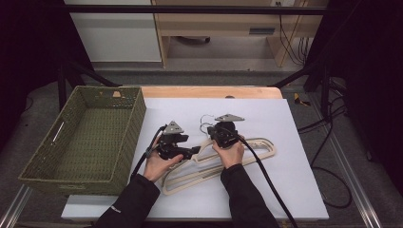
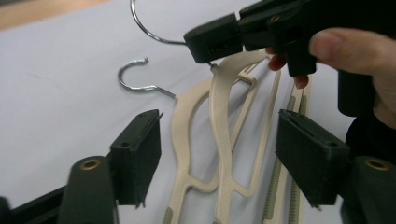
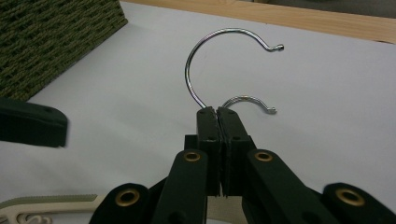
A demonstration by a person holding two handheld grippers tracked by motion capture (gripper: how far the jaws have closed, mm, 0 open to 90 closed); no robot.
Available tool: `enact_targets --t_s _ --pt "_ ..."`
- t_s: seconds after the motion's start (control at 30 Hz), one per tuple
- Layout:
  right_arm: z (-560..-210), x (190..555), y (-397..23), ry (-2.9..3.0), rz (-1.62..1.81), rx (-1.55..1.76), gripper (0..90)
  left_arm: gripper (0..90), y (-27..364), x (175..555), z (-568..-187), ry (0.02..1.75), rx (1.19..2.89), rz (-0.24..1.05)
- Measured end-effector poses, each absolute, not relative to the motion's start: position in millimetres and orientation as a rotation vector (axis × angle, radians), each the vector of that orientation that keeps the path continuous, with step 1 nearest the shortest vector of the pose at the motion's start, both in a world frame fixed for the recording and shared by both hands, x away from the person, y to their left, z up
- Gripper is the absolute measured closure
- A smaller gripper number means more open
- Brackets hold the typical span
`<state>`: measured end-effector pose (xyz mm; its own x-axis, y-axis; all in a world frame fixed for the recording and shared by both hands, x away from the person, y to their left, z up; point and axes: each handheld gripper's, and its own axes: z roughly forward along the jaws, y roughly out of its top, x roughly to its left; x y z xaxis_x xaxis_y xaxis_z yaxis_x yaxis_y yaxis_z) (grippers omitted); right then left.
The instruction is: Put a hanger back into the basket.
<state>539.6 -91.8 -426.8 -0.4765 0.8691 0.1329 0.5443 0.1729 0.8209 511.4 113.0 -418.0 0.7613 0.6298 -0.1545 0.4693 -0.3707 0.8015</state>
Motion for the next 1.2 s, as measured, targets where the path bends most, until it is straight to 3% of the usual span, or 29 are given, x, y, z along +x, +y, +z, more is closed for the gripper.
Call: enact_targets --t_s 0.33,0.43,0.5,0.63,0.93,1.17,1.2 --pt "-423.4 536.2 -92.4 2.091 1.24 1.326 89.1 50.1 81.8 531.6 -438.8 0.838 2.081 0.127" --pt "-422.6 535.0 -93.0 2.093 1.242 1.313 89.1 57.5 74.2 534.6 -444.0 0.841 2.102 0.113" --pt "-421.2 533.7 -93.7 2.09 1.245 1.304 89.1 67.8 73.0 536.1 -446.9 0.838 2.116 0.097" --pt "-420.6 532.3 -94.9 2.093 1.243 1.305 89.0 75.9 73.6 537.0 -447.7 0.85 2.126 0.098" --pt "-411.8 519.6 -99.7 2.115 1.263 1.26 86.9 77.7 74.4 524.1 -437.1 0.819 2.133 0.078" --pt "-392.7 494.3 -120.6 2.134 1.373 1.178 69.0 80.9 74.0 502.9 -420.4 0.748 2.104 0.02" --pt "-387.0 484.3 -127.4 2.122 1.421 1.149 62.4 82.1 72.9 498.8 -418.0 0.733 2.102 0.013"
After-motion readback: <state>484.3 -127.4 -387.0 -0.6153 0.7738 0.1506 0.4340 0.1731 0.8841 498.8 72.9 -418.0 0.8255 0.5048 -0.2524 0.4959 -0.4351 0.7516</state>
